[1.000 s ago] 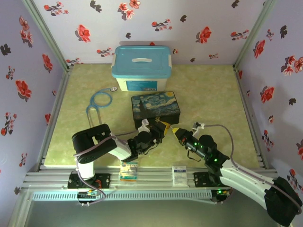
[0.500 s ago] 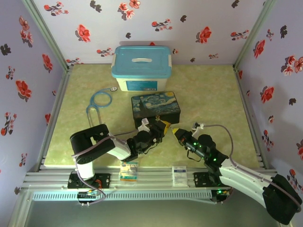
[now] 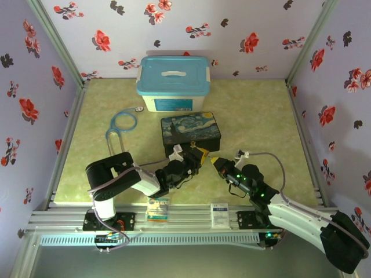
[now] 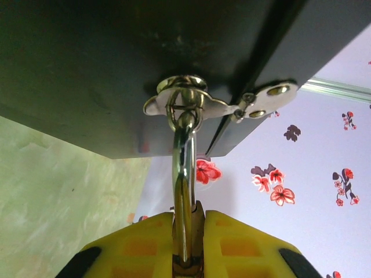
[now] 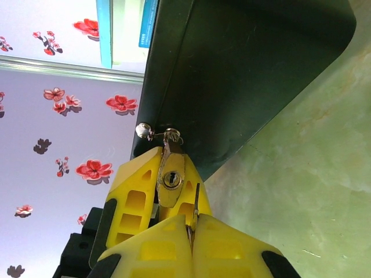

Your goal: Unlock the padlock with the key

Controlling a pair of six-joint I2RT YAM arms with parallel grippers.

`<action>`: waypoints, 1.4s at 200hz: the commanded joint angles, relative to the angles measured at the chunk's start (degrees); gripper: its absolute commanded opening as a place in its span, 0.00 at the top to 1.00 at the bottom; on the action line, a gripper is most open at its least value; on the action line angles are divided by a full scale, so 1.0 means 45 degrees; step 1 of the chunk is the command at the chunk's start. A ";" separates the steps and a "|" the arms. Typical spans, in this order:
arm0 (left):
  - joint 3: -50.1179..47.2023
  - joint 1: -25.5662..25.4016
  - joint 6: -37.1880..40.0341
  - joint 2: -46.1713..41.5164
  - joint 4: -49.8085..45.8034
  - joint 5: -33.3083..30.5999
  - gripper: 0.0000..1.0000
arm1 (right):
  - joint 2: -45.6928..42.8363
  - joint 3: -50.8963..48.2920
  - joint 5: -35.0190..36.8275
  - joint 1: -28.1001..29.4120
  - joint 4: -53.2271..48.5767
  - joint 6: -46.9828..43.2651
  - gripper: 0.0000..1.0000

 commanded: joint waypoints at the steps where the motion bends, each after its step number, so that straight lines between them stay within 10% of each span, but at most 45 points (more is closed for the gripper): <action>1: 0.0166 0.0085 0.0419 -0.0129 0.0844 0.0090 1.00 | -0.0005 0.0198 0.0257 -0.0081 0.0497 -0.0250 1.00; 280: 0.0113 0.0013 0.0161 0.0316 0.0884 0.0036 1.00 | 0.0192 0.0222 0.0283 -0.0080 0.0504 -0.0275 1.00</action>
